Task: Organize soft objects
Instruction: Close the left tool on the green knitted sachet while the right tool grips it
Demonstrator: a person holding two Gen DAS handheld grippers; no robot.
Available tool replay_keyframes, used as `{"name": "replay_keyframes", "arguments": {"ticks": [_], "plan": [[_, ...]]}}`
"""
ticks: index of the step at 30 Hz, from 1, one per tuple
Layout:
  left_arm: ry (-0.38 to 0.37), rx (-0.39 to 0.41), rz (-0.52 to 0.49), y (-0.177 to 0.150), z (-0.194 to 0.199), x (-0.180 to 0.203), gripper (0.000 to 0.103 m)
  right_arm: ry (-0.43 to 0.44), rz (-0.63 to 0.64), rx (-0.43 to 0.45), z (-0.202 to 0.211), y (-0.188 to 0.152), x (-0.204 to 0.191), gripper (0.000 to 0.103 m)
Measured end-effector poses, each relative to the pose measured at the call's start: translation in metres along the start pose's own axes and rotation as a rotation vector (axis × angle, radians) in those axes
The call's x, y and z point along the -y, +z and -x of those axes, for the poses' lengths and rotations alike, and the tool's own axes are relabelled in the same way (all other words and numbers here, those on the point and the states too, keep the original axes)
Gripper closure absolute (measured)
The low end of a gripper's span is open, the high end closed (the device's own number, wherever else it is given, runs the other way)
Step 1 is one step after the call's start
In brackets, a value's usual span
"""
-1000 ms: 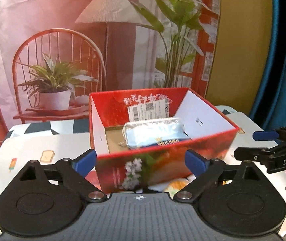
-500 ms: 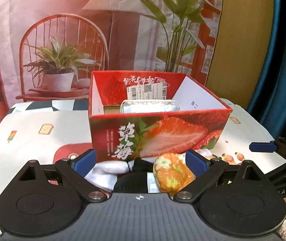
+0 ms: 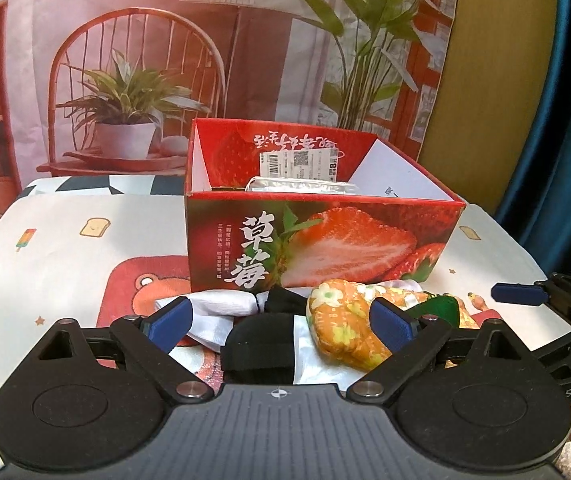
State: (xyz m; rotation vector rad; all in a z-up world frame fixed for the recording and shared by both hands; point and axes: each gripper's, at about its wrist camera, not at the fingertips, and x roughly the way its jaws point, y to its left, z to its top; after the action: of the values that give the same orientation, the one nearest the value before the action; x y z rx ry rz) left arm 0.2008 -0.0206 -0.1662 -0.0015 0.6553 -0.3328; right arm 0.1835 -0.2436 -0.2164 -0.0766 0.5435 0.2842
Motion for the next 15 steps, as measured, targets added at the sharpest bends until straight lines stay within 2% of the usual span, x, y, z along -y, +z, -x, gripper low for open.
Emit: {"name": "replay_keyframes", "arguments": {"ticks": [7, 15], "plan": [[-0.037, -0.013, 0.003, -0.002, -0.006, 0.003, 0.013, 0.042, -0.002, -0.004, -0.003, -0.003, 0.002, 0.023], [-0.083, -0.065, 0.016, -0.004, -0.017, 0.007, 0.027, 0.120, -0.015, -0.049, -0.019, -0.011, -0.002, 0.033]]}}
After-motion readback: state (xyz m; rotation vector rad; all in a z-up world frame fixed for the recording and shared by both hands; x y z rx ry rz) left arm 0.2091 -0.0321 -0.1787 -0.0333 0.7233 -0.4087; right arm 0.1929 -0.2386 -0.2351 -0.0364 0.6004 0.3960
